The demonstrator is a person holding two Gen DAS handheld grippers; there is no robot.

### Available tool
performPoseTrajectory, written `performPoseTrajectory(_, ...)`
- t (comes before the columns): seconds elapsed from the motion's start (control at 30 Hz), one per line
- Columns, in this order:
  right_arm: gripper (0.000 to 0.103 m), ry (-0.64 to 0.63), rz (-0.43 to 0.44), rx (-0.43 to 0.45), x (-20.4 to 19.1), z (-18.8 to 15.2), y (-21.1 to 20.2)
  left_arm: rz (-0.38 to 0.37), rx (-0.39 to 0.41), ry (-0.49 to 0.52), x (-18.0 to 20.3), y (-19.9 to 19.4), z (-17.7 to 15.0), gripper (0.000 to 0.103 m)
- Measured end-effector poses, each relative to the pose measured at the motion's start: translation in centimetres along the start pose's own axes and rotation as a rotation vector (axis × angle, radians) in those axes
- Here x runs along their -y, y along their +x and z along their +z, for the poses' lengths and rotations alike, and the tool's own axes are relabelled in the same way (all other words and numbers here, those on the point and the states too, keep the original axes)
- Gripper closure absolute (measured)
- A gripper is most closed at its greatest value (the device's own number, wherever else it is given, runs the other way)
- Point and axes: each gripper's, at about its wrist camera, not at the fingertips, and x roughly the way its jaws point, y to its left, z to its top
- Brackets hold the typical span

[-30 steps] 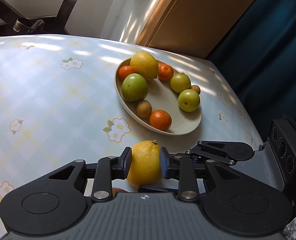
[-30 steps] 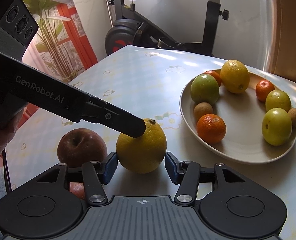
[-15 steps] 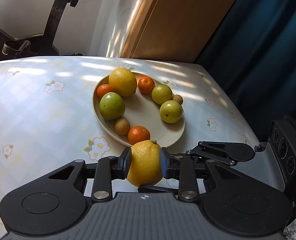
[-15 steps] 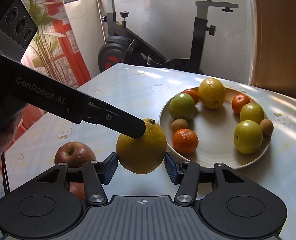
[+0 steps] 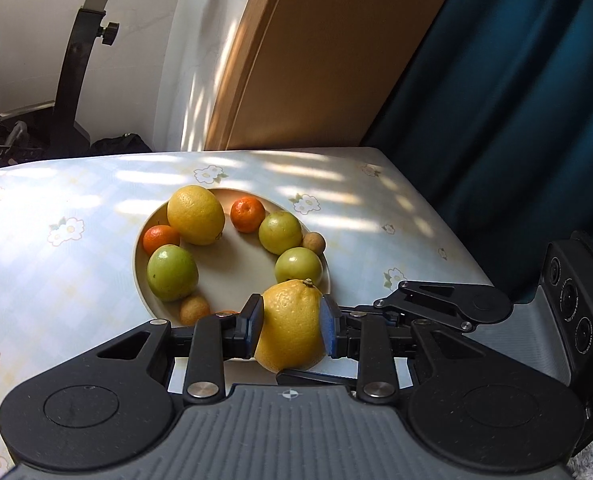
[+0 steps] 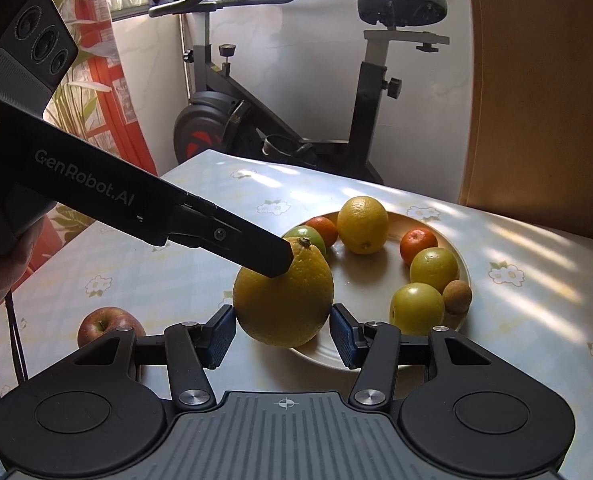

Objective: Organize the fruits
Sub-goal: 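Carry the lemon over the cream plate with the left gripper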

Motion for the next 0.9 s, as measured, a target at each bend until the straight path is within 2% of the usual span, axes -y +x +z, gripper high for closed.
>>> performPoseTrajectory(0.5, 0.055, -0.002, -0.026, -0.004, 2.7, 1.3, 1.1, -0.024, 0.005, 0.0, -0.4, 2.4, 2.2, 0.072)
performPoseTrajectory(0.73, 0.055, -0.022, -0.032, -0.021, 3.9, 2.8, 3.2, -0.011, 0.011, -0.014, -1.6, 3.8, 3.7, 0.072)
performPoseTrajectory(0.9, 0.055, -0.033, -0.018, -0.051, 4.5, 3.4, 5.6, 0.003, -0.012, -0.035, -3.1, 5.0, 4.4, 0.072)
